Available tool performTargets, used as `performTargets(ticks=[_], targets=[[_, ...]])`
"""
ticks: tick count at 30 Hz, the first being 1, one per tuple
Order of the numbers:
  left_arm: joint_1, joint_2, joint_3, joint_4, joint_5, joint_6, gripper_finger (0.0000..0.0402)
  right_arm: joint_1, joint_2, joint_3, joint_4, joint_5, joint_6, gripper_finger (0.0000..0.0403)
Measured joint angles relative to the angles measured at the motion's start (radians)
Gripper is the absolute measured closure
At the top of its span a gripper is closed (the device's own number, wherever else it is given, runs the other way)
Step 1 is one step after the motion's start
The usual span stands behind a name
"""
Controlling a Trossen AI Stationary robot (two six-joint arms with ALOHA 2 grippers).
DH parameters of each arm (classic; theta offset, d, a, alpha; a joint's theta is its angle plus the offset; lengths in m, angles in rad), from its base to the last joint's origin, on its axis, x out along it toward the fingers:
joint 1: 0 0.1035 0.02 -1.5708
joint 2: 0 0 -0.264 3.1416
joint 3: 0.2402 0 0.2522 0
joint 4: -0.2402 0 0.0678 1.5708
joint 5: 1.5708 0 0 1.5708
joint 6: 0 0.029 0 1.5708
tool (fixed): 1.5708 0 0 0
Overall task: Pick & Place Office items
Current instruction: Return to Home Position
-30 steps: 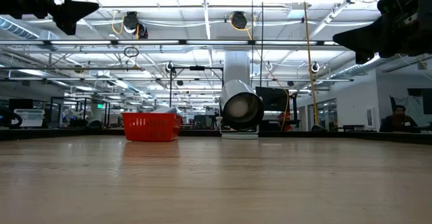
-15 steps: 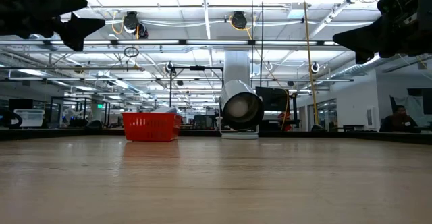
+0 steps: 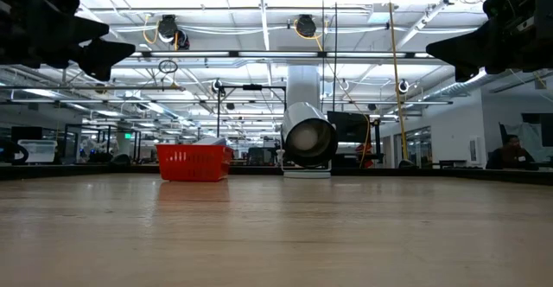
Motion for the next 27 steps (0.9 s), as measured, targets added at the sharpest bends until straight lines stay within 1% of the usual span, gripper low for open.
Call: performTargets(ticks=[8,27], targets=[[0.000,0.000,0.000,-0.001,-0.001,0.032,0.0131,0.000,0.000,0.000,0.000,0.000,0.000,0.0403],[-0.003,0.000,0.000,-0.003,-0.002,0.028,0.0131,0.000,0.000,0.000,0.000,0.000,0.000,0.0403]])
